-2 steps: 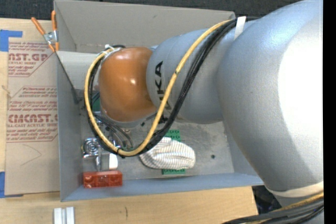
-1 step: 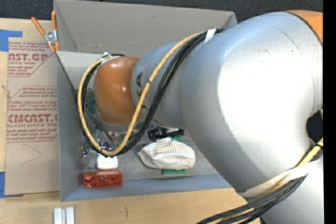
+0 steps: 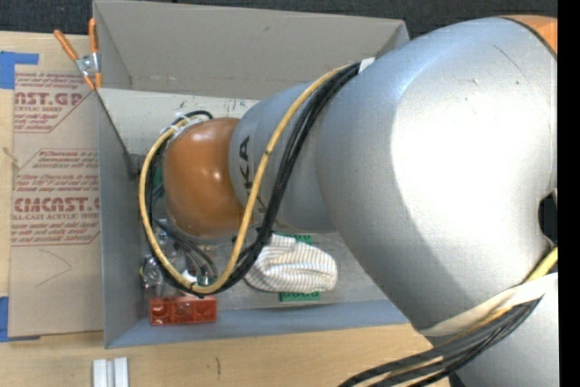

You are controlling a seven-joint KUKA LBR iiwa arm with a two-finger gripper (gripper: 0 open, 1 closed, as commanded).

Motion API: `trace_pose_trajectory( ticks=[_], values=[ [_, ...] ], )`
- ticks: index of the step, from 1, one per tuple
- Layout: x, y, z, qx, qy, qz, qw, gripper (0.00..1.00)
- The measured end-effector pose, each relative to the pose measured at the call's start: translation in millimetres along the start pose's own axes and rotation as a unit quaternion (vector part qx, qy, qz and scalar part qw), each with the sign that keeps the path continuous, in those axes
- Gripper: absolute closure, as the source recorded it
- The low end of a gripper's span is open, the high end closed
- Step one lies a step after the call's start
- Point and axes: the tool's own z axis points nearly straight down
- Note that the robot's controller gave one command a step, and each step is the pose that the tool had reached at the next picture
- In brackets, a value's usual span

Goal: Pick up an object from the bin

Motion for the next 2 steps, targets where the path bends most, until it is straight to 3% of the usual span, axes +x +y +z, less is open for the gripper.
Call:
trace_pose_trajectory(
  ticks=[2],
  values=[
    [-0.1,-0.1,-0.3,0.0,0.0,0.0,1.0,1.0]
  ],
)
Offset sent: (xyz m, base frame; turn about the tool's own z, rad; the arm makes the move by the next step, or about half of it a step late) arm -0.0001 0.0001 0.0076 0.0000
